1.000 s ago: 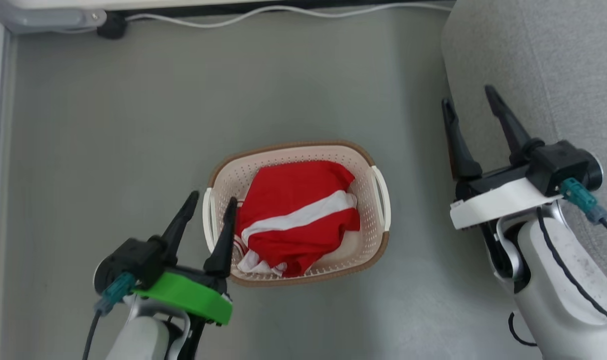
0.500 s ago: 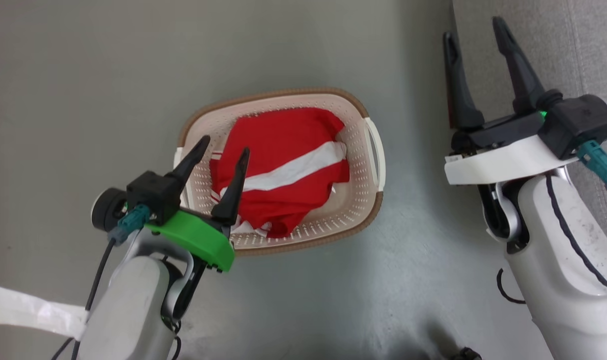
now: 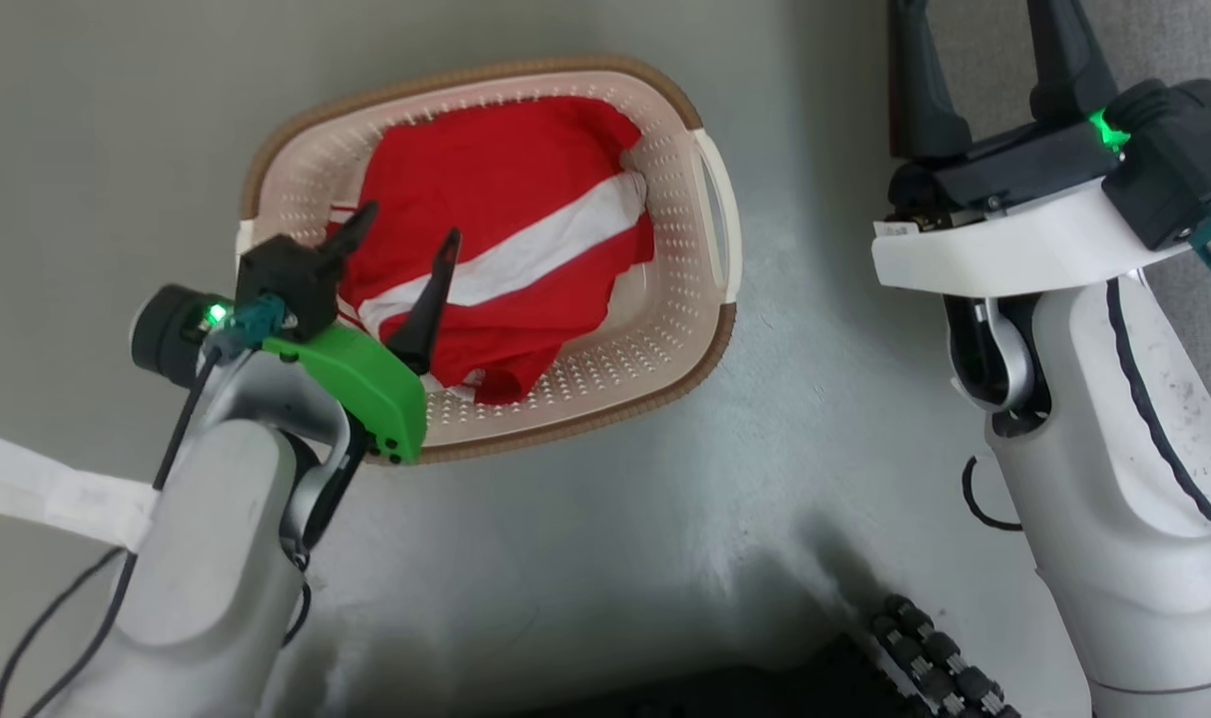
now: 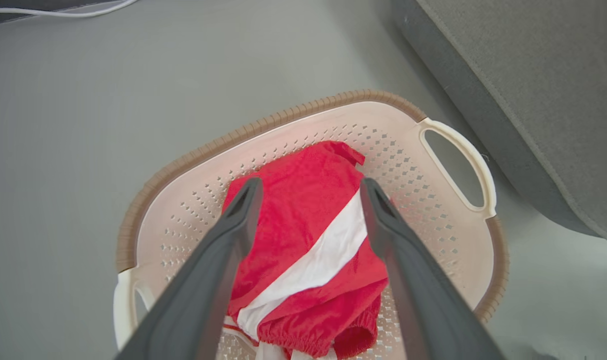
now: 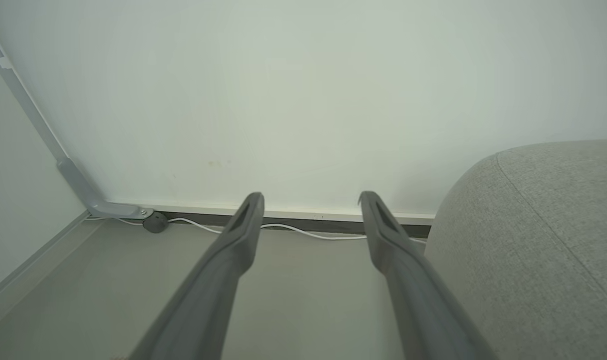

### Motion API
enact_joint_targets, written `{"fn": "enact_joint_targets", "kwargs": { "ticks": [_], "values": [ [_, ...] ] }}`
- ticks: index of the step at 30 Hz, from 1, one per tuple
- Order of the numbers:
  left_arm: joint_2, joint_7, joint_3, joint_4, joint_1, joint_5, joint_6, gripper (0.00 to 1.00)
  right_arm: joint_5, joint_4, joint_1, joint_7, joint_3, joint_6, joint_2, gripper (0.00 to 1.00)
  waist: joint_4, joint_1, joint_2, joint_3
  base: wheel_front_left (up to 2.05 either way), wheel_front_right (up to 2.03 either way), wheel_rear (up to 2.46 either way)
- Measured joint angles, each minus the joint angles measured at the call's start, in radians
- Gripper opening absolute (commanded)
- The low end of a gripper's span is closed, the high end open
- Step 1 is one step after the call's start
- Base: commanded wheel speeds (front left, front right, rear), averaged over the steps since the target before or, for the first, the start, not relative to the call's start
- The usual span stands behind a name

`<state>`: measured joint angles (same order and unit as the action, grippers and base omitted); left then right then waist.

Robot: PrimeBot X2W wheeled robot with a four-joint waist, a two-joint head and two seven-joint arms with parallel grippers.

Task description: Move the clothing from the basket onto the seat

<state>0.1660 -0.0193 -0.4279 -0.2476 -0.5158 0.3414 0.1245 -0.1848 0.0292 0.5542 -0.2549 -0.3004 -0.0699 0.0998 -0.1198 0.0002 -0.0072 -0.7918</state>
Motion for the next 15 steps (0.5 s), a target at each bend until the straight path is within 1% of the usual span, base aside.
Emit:
{"fn": "enact_joint_targets", "kwargs": {
  "ticks": [2,8,15],
  "values": [
    [0.011,-0.01,-0.005,-0.01,-0.024,-0.003,0.0,1.0,0.0,0.002,0.015,0.0,0.003,0.008,-0.006,1.0,-0.009,0.0,0.0,-0.027,0.0,0.0,0.0],
    [0.016,-0.048,-0.025,-0.048,-0.067,-0.003,0.0,1.0,0.0,0.002,0.036,0.0,0.019,0.008,-0.009,1.0,-0.033,0.0,0.0,-0.089,0.0,0.0,0.0],
    [0.029,-0.088,-0.048,-0.114,-0.079,0.012,0.0,1.0,0.001,-0.005,0.047,0.0,0.033,0.01,-0.021,1.0,-0.063,0.0,0.0,-0.145,0.0,0.0,0.0]
  ]
}}
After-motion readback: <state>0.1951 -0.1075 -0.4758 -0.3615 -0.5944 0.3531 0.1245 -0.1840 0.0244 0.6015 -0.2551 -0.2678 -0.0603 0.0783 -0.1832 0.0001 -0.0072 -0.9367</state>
